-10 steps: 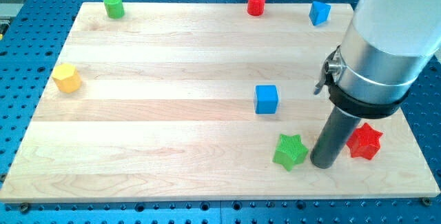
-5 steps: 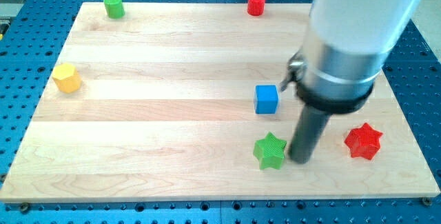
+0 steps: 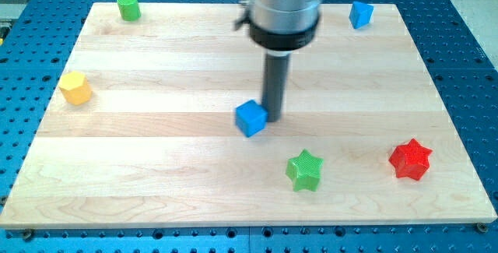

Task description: Push the green star and the cube parallel to each other

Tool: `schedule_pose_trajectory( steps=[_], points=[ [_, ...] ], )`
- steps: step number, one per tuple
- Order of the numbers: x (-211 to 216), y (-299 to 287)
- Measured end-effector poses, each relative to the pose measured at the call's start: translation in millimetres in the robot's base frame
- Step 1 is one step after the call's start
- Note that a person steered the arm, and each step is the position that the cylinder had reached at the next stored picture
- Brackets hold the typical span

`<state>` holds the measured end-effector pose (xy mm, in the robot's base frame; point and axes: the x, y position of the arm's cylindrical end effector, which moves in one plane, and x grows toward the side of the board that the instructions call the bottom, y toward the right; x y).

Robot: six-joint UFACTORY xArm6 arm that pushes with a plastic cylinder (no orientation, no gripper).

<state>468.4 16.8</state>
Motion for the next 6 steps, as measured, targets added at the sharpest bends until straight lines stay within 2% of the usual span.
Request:
schedule_pose_trajectory(
  steps=[1,2,3,4,5,6],
  points=[
    [-18.1,8.0],
    [52.6,-36.2],
    [98.5,-59.9],
    [63.8,-40.5],
    [34.8,-60.2],
    [68.3,-107.4]
  ],
)
